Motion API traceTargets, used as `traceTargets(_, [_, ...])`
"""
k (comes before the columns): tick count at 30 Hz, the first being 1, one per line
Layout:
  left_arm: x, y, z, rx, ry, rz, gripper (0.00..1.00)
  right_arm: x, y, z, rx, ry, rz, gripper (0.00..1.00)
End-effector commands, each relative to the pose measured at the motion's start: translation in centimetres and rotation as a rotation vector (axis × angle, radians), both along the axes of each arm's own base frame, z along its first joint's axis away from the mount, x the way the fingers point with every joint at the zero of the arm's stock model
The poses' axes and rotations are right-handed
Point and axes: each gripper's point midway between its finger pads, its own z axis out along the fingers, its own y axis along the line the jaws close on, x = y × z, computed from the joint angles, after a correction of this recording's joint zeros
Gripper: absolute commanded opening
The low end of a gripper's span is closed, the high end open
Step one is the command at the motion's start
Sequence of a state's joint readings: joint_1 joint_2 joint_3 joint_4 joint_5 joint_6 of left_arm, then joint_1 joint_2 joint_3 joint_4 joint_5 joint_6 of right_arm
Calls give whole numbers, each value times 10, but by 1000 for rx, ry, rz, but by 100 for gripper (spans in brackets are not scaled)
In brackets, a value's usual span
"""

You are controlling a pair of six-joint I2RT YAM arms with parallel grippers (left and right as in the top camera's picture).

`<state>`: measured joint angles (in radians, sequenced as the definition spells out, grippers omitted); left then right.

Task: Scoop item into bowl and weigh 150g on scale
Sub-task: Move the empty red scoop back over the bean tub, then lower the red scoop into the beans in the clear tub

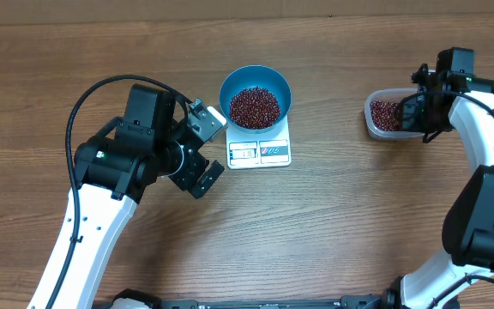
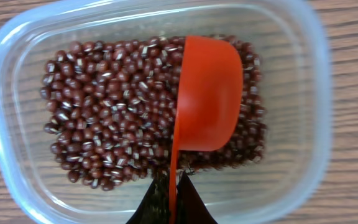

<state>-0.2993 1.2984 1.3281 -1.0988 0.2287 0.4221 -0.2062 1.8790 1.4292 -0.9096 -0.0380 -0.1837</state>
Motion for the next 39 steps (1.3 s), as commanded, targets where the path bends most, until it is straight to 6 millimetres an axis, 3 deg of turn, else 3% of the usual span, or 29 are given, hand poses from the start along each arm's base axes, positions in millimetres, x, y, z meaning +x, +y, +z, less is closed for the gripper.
traceTargets(1, [0,0,-2,0,3,-9,100,1,19,-3,99,-9,34,3])
traceTargets(12, [0,0,-2,0,3,-9,100,-2,47,4,330,-21,53,4])
traceTargets(19, [0,0,-2,0,3,-9,100,-5,40,-13,466,21,-47,4])
traceTargets(28, [0,0,-2,0,3,-9,100,-4,30,9,709,-43,-136,4])
traceTargets(39, [0,0,-2,0,3,-9,100,-16,7,18,802,-57,-218,4])
